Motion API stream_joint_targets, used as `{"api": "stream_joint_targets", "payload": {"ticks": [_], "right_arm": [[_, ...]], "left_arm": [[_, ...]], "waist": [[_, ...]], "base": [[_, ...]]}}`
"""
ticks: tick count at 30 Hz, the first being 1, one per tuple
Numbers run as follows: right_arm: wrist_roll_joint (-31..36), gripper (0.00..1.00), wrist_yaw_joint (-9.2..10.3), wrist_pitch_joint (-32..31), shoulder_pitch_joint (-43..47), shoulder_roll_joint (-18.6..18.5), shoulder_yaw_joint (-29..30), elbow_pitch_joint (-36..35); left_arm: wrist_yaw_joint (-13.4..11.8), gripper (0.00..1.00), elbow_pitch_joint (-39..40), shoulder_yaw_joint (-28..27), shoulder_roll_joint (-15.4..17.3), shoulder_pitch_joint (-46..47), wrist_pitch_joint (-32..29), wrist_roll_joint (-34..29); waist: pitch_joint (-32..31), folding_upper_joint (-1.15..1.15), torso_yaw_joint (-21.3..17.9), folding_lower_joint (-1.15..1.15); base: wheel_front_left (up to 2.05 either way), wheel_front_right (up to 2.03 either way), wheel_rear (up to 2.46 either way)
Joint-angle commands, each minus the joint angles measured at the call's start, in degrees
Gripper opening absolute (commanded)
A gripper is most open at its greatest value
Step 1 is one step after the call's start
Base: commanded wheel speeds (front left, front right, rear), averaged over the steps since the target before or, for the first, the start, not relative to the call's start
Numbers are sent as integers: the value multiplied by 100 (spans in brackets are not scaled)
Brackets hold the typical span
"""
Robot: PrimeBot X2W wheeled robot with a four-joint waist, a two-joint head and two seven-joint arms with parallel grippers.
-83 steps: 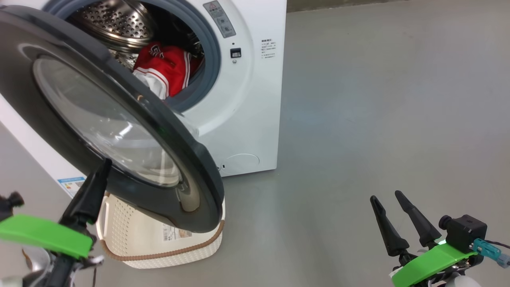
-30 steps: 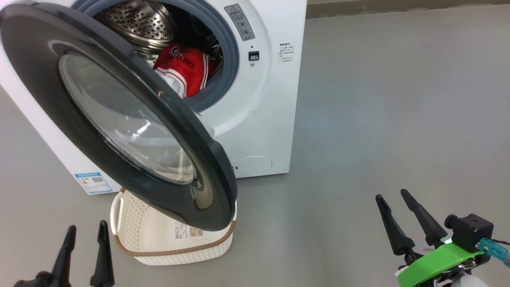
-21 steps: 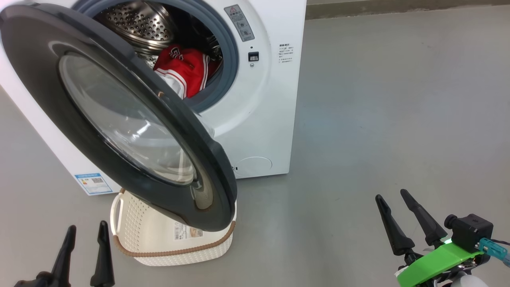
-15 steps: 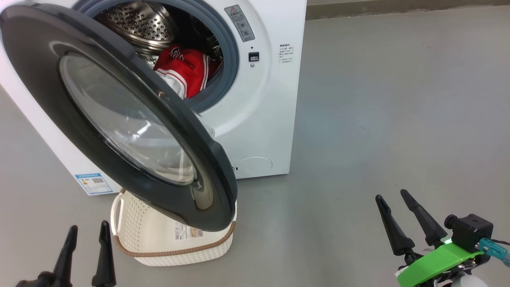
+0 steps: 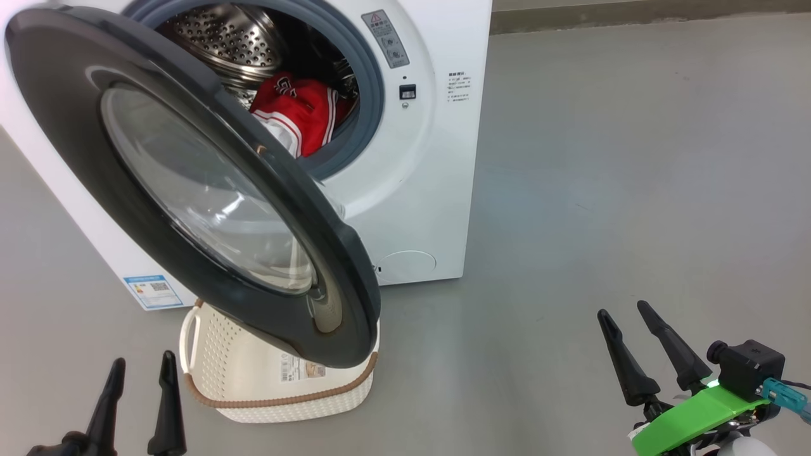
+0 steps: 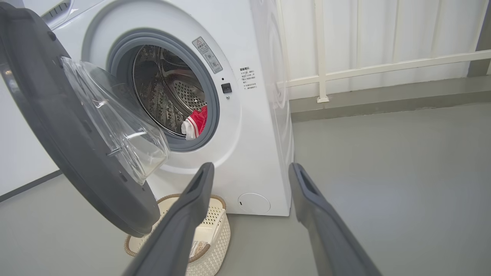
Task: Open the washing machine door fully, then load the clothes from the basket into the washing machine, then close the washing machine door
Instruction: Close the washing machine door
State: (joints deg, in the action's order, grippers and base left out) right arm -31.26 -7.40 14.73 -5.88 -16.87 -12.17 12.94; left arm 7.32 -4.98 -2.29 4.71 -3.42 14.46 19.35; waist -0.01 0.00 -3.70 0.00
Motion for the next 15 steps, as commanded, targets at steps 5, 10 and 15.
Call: {"api": "stream_joint_targets", "payload": {"ticks": [5,10,15], "right_arm": [[52,100,-9,27,-30,-104,-62,-141],[52,100,-9,27,-48,-117,-39,-152],[44,43,-9,27,-66,-102,-17,-182]], "left_arm": [[16,100,191,-161,38,84,53,33],[16,100,194,-151,41,80,53,43],[16,100,188,-124,23,94,53,84]], "waist": [[3,0,54,0],[6,0,127,0],[8,0,238,0]], "base": [[0,0,0],[0,0,0],[0,0,0]]}}
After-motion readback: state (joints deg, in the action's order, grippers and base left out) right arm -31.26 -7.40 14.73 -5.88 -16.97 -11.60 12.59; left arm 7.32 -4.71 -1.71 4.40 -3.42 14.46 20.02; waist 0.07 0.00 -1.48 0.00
